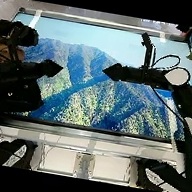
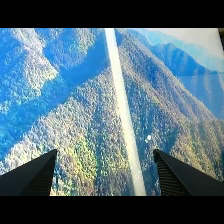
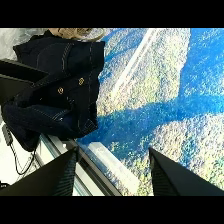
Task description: Fold the clothes and pants, and hang the long-sleeved shirts on hangers.
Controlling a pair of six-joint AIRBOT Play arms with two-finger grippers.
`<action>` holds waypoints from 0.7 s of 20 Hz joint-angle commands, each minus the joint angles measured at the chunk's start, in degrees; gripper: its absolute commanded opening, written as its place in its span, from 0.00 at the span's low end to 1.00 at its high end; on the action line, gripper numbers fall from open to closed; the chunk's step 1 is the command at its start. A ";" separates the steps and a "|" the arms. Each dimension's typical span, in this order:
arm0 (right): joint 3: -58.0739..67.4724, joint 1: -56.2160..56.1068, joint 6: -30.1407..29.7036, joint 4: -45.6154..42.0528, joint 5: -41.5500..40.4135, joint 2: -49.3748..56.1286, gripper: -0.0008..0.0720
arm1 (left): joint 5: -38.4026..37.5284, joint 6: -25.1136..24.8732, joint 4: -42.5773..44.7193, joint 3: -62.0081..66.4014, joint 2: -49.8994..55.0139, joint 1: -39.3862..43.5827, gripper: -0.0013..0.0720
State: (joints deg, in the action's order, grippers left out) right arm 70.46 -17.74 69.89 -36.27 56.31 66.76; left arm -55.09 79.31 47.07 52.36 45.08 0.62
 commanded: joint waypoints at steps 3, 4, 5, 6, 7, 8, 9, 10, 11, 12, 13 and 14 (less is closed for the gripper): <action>0.04 0.02 0.00 0.02 0.02 -0.04 0.69 | 0.02 -0.02 0.00 0.02 -0.04 0.00 0.99; 0.04 0.02 0.02 0.02 0.02 -0.04 0.69 | 0.02 -0.02 0.00 0.02 -0.04 0.00 0.99; 0.04 0.02 0.00 0.02 0.02 -0.04 0.69 | 0.02 -0.02 0.00 0.02 -0.04 0.00 0.99; 0.04 0.02 0.00 0.02 0.00 -0.04 0.69 | 0.02 -0.02 0.00 0.02 -0.04 0.00 0.99; 0.04 0.02 0.00 0.02 0.02 -0.04 0.69 | 0.02 -0.02 0.00 0.02 -0.04 0.00 0.99; 0.04 0.02 0.00 0.02 0.00 -0.04 0.69 | 0.02 -0.02 0.00 0.02 -0.04 0.00 0.99; 0.04 0.02 0.00 0.02 0.02 -0.04 0.69 | 0.02 -0.02 0.00 0.02 -0.04 0.00 0.99; 0.04 0.02 0.00 0.02 0.02 -0.04 0.69 | 0.02 -0.02 0.00 0.02 -0.04 0.00 0.99; 0.04 0.02 0.00 0.02 0.02 -0.04 0.69 | 0.28 -0.04 0.00 0.02 0.00 0.00 0.99; 0.04 0.02 0.00 0.02 0.02 -0.04 0.69 | 2.08 -0.02 -0.07 0.02 0.31 0.00 0.99; 0.04 0.02 0.00 0.04 0.02 -0.04 0.69 | 2.32 0.00 -0.55 0.00 0.55 0.00 0.99; 0.04 0.02 0.00 0.02 0.02 -0.04 0.69 | 2.34 -0.04 -0.85 0.00 0.87 0.02 0.99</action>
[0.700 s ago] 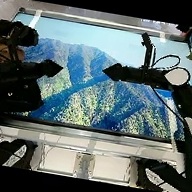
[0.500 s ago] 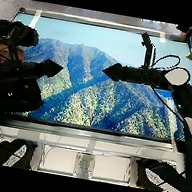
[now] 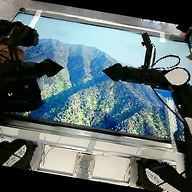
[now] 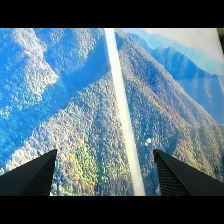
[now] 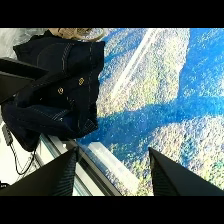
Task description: Fold the clothes and pants, and hang the long-sleeved shirts on hangers.
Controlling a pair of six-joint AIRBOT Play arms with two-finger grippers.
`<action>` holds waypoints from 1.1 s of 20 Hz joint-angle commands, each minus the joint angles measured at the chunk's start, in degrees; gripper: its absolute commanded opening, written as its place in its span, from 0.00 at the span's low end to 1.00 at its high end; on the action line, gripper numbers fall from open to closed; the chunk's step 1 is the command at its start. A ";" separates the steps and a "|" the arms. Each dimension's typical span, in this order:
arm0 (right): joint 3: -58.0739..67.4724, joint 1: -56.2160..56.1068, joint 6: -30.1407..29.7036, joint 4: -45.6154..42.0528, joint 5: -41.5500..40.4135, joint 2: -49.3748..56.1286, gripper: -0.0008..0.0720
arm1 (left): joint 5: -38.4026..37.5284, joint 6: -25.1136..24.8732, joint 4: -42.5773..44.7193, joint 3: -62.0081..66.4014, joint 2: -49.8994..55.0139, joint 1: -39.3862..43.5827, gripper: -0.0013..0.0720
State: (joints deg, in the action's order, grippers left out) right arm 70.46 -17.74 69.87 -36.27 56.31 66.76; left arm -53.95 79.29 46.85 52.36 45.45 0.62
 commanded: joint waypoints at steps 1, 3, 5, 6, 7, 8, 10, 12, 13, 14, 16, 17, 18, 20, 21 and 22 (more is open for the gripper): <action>0.04 0.02 0.02 0.04 0.00 -0.04 0.69 | 1.29 0.00 -0.59 0.00 0.81 0.04 0.98; 0.04 -0.02 0.02 0.04 -1.53 -0.04 0.69 | 2.60 -0.02 2.25 0.02 1.81 -0.74 0.98; 0.07 -0.02 0.02 0.11 -5.29 -0.04 0.69 | 3.72 0.02 9.66 0.04 3.39 -4.50 0.98; 0.04 -0.02 0.02 0.11 -6.12 -0.04 0.69 | 2.34 0.07 13.42 0.04 4.00 -7.65 0.98; 0.07 -0.02 0.04 0.24 -6.25 -0.04 0.69 | 0.09 0.48 16.87 0.04 4.33 -11.10 0.98; 0.04 -0.02 0.04 0.37 -6.23 -0.04 0.69 | -2.10 1.20 20.22 0.04 4.28 -14.93 0.98; 0.07 -0.02 0.04 0.44 -6.29 -0.04 0.69 | -6.10 3.67 23.93 0.07 3.58 -24.37 0.98; 0.55 -0.02 0.04 0.44 -6.38 -0.07 0.69 | -13.09 4.35 23.96 0.04 1.97 -35.28 0.98; 1.03 -0.02 0.02 0.39 -6.40 -0.04 0.69 | -17.25 4.31 24.94 0.04 0.87 -40.92 0.98; 1.46 -0.02 0.02 0.26 -6.38 -0.07 0.69 | -20.28 4.33 27.32 0.02 -0.28 -45.90 0.98; 2.03 -0.02 -0.02 -0.07 -6.19 -0.04 0.69 | -23.89 6.14 33.33 0.02 -1.90 -51.28 0.98; 2.03 -0.02 -0.07 -0.24 -6.21 -0.04 0.69 | -24.37 6.47 35.76 0.02 -2.03 -51.54 0.98; 2.03 -0.02 -0.07 -1.11 -6.19 -0.04 0.69 | -24.57 6.47 37.22 0.02 -1.88 -51.39 0.98; 2.03 -0.02 -0.09 -3.82 -5.79 -0.04 0.69 | -25.53 6.47 37.42 0.02 -1.49 -51.45 0.98; 2.03 -0.02 -0.09 -5.35 -5.53 -0.04 0.69 | -25.90 6.47 37.44 0.02 -1.51 -51.43 0.98; 2.03 -0.02 -0.09 -6.95 -4.96 -0.04 0.69 | -25.81 6.49 37.48 0.02 -1.49 -51.45 0.98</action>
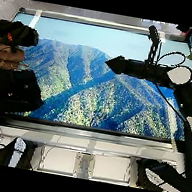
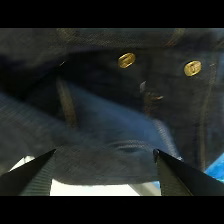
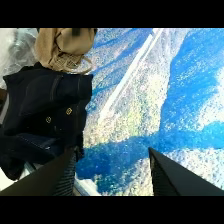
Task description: Fold the clothes and pants, and hang the long-sleeved shirts on hangers.
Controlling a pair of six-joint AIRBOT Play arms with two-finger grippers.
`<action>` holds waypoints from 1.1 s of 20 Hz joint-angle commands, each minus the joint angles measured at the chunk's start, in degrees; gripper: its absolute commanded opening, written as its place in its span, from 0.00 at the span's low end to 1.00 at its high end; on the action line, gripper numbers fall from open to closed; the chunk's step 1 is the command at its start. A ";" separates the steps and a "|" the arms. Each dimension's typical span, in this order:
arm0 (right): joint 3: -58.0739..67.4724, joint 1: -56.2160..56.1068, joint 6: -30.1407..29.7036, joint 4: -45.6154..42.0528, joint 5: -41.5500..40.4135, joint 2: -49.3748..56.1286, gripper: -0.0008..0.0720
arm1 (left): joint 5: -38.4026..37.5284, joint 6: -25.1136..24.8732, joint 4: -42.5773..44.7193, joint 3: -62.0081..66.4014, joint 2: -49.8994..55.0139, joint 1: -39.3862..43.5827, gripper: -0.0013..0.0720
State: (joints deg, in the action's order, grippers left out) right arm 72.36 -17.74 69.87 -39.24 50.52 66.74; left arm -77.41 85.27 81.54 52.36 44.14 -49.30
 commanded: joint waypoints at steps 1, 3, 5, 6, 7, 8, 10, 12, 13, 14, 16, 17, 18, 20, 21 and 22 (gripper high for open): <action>0.13 -0.02 -0.11 -5.55 1.29 -0.02 0.69 | -2.38 0.61 2.86 0.02 0.00 -1.51 0.98; 0.13 -0.02 -0.31 -8.28 2.08 -0.02 0.69 | -3.93 3.34 2.89 0.00 0.87 -1.51 0.98; 0.13 -0.02 -0.46 -10.80 2.49 -0.02 0.69 | -6.45 4.11 3.13 -0.04 1.95 -1.53 0.98; 0.13 -0.02 -0.46 -11.87 2.47 -0.02 0.69 | -6.05 5.53 3.48 -0.04 2.56 -1.53 0.98; 0.13 -0.02 -0.50 -12.79 2.43 -0.02 0.69 | -5.09 7.23 3.52 -0.04 3.30 -1.51 0.98; 0.13 -0.02 -0.50 -13.57 2.40 -0.02 0.69 | -4.24 8.55 3.39 -0.04 4.39 -1.51 0.98; 0.13 -0.02 -0.50 -14.64 2.43 -0.02 0.69 | -4.94 8.66 3.30 -0.04 7.15 -1.51 0.98; 0.13 -0.02 -0.50 -15.72 2.43 -0.02 0.69 | -6.21 8.66 3.32 -0.07 9.99 -1.51 0.98; 0.13 -0.02 -0.50 -16.20 2.43 -0.02 0.69 | -5.92 8.68 3.32 -0.09 11.30 -1.51 0.98; 0.13 -0.02 -0.50 -16.46 2.43 -0.02 0.69 | -5.09 8.70 3.30 -0.09 12.68 -1.51 0.98; 0.13 -0.02 -0.50 -16.50 2.40 -0.02 0.69 | -2.80 9.11 3.30 -0.09 15.28 -1.51 0.98; 0.13 -0.02 -0.50 -16.48 2.40 -0.02 0.69 | -2.43 9.11 3.28 -0.09 16.57 -1.51 0.98; 0.13 -0.02 -0.48 -16.48 2.40 -0.02 0.69 | -2.40 9.09 3.28 -0.09 17.97 -1.51 0.98; 0.13 -0.02 -0.46 -16.37 2.43 -0.02 0.69 | -1.92 8.83 3.28 -0.09 20.33 -1.51 0.82; 0.13 -0.02 -0.46 -16.02 2.45 -0.02 0.69 | -1.44 7.58 2.34 -0.09 21.07 -1.49 0.27; 0.35 -0.02 -0.26 -15.98 2.56 -0.04 0.69 | -0.85 4.66 -0.57 -0.07 21.20 -1.51 0.09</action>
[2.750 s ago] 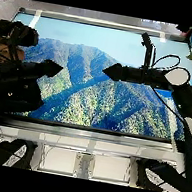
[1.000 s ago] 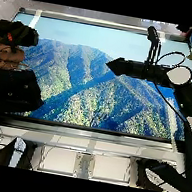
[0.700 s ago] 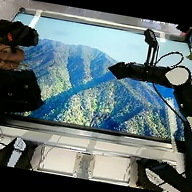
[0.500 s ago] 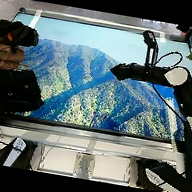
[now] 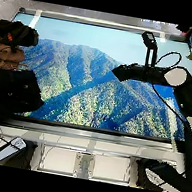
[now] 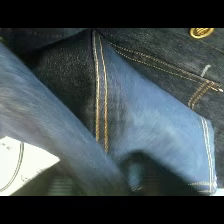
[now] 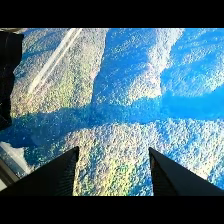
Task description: Fold the clothes and pants, and hang the long-sleeved shirts on hangers.
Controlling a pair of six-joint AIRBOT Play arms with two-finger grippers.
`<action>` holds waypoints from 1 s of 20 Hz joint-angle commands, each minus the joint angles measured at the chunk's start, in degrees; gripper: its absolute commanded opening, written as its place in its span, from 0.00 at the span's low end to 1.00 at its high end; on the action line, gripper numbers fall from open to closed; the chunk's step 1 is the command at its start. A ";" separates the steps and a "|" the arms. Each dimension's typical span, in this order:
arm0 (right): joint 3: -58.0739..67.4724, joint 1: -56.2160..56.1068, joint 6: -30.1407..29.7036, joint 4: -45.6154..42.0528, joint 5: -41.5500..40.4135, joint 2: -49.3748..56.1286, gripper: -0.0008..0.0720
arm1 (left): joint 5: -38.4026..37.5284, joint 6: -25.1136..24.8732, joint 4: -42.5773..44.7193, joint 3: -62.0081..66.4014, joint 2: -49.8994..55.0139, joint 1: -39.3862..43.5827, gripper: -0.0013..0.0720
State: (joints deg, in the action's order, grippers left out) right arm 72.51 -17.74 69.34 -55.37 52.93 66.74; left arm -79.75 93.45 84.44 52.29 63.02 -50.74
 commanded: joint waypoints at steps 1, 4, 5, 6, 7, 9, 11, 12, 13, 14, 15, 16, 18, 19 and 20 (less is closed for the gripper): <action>0.98 -0.02 0.42 0.17 0.74 -0.04 0.69 | 1.77 -6.75 -8.57 0.11 2.03 -0.07 0.08; 7.98 -0.02 1.18 0.11 8.44 -0.04 0.67 | 3.65 -15.34 -33.86 0.17 -0.76 0.31 0.08; 11.72 0.00 2.16 -0.15 12.83 -0.04 0.67 | 3.87 -19.15 -45.03 0.17 -2.21 1.25 0.08; 15.63 0.02 2.27 -0.52 17.35 -0.09 0.66 | 3.87 -22.27 -54.40 0.17 -3.58 3.08 0.07; 19.19 0.02 2.36 -1.49 21.42 -0.17 0.66 | 4.17 -24.94 -62.45 0.17 -5.09 6.32 0.07; 25.97 0.02 5.57 -6.36 27.76 -0.98 0.60 | 7.02 -27.08 -69.72 0.17 -7.74 16.26 0.07; 30.60 0.02 6.84 -15.34 30.93 -2.84 0.60 | 13.66 -27.10 -69.44 0.17 -8.81 30.82 0.07; 32.33 0.02 7.37 -20.83 31.89 -3.93 0.61 | 17.84 -27.56 -69.42 0.15 -8.39 38.80 0.07; 33.57 0.02 8.15 -26.40 32.02 -5.05 0.60 | 23.06 -29.49 -69.33 0.15 -7.48 47.71 0.07; 34.36 0.02 8.24 -32.15 31.98 -6.21 0.61 | 28.09 -30.53 -68.57 0.15 -6.16 55.65 0.07; 34.53 0.04 8.24 -36.44 31.91 -7.28 0.60 | 33.48 -30.47 -66.25 0.15 -4.39 63.21 0.07; 34.53 0.04 8.24 -40.17 31.98 -8.17 0.61 | 37.20 -30.40 -64.02 0.15 -2.43 68.89 0.07; 34.53 0.04 8.24 -44.24 32.06 -8.92 0.60 | 40.81 -27.17 -61.64 0.15 2.34 75.80 0.07; 34.53 0.04 8.24 -44.81 32.09 -8.76 0.61 | 40.96 -25.99 -61.13 0.15 4.39 76.70 0.07; 34.47 0.04 8.24 -44.87 32.09 -8.46 0.61 | 40.94 -24.48 -60.04 0.15 6.40 76.76 0.07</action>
State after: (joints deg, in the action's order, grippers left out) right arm 106.26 -17.74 77.19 -93.01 84.12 58.92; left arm -45.08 66.02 21.45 52.42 64.40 18.17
